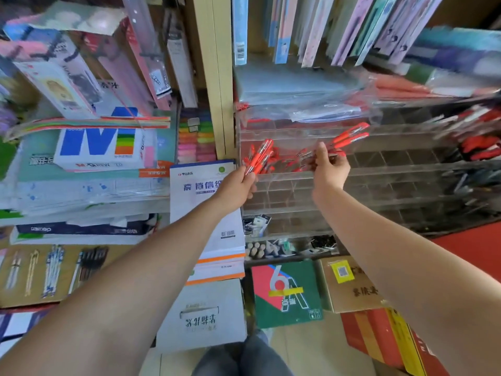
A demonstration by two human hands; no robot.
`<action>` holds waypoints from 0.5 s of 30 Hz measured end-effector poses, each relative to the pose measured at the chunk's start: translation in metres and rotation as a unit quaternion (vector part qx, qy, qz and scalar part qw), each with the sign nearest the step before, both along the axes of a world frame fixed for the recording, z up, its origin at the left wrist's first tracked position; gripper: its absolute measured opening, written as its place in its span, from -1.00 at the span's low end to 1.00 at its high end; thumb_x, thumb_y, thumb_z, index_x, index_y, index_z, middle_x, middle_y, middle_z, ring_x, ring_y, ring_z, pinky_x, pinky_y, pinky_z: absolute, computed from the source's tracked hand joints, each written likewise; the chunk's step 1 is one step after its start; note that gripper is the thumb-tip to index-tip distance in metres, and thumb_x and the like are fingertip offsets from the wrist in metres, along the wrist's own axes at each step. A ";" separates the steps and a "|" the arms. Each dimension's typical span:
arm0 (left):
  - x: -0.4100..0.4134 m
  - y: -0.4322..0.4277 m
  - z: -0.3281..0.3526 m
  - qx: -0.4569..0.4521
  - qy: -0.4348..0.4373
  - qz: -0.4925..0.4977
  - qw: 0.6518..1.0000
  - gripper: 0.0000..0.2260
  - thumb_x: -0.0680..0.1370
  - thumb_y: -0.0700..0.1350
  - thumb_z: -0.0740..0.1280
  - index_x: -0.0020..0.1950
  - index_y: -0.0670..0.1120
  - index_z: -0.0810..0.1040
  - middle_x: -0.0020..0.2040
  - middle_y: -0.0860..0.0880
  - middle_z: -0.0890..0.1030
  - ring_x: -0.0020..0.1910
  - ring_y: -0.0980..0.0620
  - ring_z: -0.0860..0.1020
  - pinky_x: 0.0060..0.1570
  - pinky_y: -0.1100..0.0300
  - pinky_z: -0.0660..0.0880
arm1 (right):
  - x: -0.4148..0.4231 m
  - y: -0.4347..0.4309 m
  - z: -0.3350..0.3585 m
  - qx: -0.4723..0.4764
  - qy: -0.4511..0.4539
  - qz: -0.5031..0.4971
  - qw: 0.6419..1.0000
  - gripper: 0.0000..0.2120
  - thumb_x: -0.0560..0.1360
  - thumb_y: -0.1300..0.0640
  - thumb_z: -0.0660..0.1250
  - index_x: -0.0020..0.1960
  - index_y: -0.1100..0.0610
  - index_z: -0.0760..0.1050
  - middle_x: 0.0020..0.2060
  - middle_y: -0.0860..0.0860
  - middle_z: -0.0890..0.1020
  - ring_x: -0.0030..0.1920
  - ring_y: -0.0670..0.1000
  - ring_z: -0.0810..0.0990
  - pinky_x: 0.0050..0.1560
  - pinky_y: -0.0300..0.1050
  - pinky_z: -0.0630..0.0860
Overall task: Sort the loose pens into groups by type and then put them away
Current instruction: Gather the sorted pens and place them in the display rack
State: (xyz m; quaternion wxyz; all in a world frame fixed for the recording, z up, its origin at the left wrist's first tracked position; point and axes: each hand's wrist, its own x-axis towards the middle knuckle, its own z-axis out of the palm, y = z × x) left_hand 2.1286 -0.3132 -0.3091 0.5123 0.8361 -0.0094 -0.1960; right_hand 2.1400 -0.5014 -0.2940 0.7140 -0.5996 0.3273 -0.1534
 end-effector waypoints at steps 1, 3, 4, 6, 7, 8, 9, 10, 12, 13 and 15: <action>0.000 0.000 -0.001 -0.003 0.004 0.002 1.000 -0.84 0.68 -0.09 0.06 0.05 -0.09 0.40 -0.12 -0.07 0.56 -0.24 0.02 0.51 -0.24 0.18 0.39 | 0.002 0.001 -0.002 -0.006 0.002 0.002 1.000 -0.84 0.56 0.11 0.32 -0.19 0.08 0.44 -0.39 -0.05 0.56 -0.38 -0.10 0.54 -0.21 -0.20 0.55; 0.000 0.000 -0.002 -0.007 0.010 -0.005 1.000 -0.82 0.68 -0.09 0.06 0.11 -0.11 0.41 -0.12 -0.06 0.56 -0.24 0.01 0.52 -0.21 0.16 0.40 | 0.008 0.003 -0.011 -0.038 0.023 0.013 0.999 -0.86 0.54 0.10 0.34 -0.20 0.05 0.47 -0.33 -0.01 0.60 -0.29 -0.02 0.61 -0.06 -0.07 0.62; 0.000 0.001 -0.002 -0.009 0.012 -0.010 1.000 -0.81 0.68 -0.09 0.06 0.12 -0.12 0.41 -0.13 -0.05 0.56 -0.24 0.00 0.52 -0.20 0.15 0.41 | 0.010 0.005 -0.016 -0.054 0.034 0.023 0.998 -0.86 0.52 0.11 0.35 -0.21 0.04 0.49 -0.32 0.02 0.62 -0.26 0.04 0.63 0.00 0.04 0.62; 0.000 0.003 -0.003 -0.017 0.017 -0.015 1.000 -0.81 0.68 -0.09 0.05 0.11 -0.13 0.41 -0.14 -0.04 0.56 -0.24 0.00 0.52 -0.20 0.16 0.41 | 0.012 0.009 -0.025 -0.070 0.052 0.043 0.995 -0.87 0.50 0.13 0.37 -0.22 0.03 0.52 -0.33 0.05 0.65 -0.24 0.12 0.67 0.01 0.13 0.62; 0.000 0.004 -0.004 -0.022 0.019 -0.017 0.999 -0.82 0.68 -0.09 0.05 0.09 -0.12 0.41 -0.15 -0.04 0.56 -0.24 0.00 0.52 -0.22 0.18 0.41 | 0.013 0.011 -0.028 -0.074 0.058 0.051 0.994 -0.87 0.50 0.14 0.38 -0.22 0.03 0.54 -0.32 0.05 0.66 -0.23 0.11 0.68 0.02 0.12 0.62; 0.000 0.005 -0.004 -0.025 0.021 -0.018 0.999 -0.83 0.68 -0.09 0.05 0.07 -0.11 0.40 -0.15 -0.04 0.56 -0.25 0.01 0.52 -0.24 0.19 0.41 | 0.014 0.013 -0.029 -0.077 0.063 0.058 0.993 -0.87 0.51 0.15 0.38 -0.22 0.03 0.55 -0.32 0.03 0.67 -0.22 0.09 0.69 0.02 0.10 0.62; 0.000 0.006 -0.005 -0.027 0.023 -0.019 0.999 -0.83 0.68 -0.09 0.05 0.07 -0.10 0.40 -0.16 -0.04 0.56 -0.25 0.01 0.52 -0.26 0.21 0.41 | 0.016 0.014 -0.031 -0.081 0.062 0.061 0.993 -0.87 0.51 0.15 0.38 -0.22 0.02 0.56 -0.31 0.02 0.67 -0.21 0.08 0.69 0.03 0.09 0.62; 0.000 0.007 -0.006 -0.027 0.024 -0.020 0.999 -0.83 0.68 -0.09 0.05 0.07 -0.10 0.40 -0.16 -0.04 0.56 -0.25 0.01 0.52 -0.27 0.22 0.40 | 0.017 0.014 -0.032 -0.087 0.064 0.062 0.992 -0.87 0.50 0.16 0.38 -0.21 0.01 0.57 -0.30 0.01 0.67 -0.20 0.08 0.69 0.03 0.09 0.62; 0.000 0.009 -0.007 -0.026 0.025 -0.020 0.999 -0.83 0.68 -0.09 0.05 0.08 -0.10 0.40 -0.17 -0.04 0.56 -0.25 0.01 0.52 -0.28 0.23 0.40 | 0.022 0.012 -0.034 -0.099 0.070 0.069 0.990 -0.87 0.50 0.20 0.38 -0.18 -0.01 0.56 -0.26 0.01 0.67 -0.18 0.07 0.68 0.05 0.10 0.61; 0.001 0.010 -0.008 -0.026 0.026 -0.021 0.999 -0.83 0.68 -0.09 0.05 0.08 -0.10 0.40 -0.18 -0.03 0.56 -0.25 0.01 0.52 -0.27 0.22 0.40 | 0.023 0.011 -0.034 -0.100 0.072 0.071 0.990 -0.87 0.49 0.22 0.38 -0.14 0.00 0.55 -0.23 0.03 0.67 -0.18 0.06 0.67 0.05 0.10 0.61; 0.002 0.012 -0.007 -0.030 0.029 -0.026 0.999 -0.84 0.68 -0.08 0.05 0.07 -0.09 0.39 -0.20 -0.02 0.56 -0.25 0.00 0.52 -0.26 0.20 0.41 | 0.025 0.009 -0.034 -0.079 0.071 0.069 0.992 -0.83 0.49 0.29 0.37 0.00 0.06 0.51 -0.12 0.07 0.65 -0.18 0.03 0.67 0.01 0.05 0.63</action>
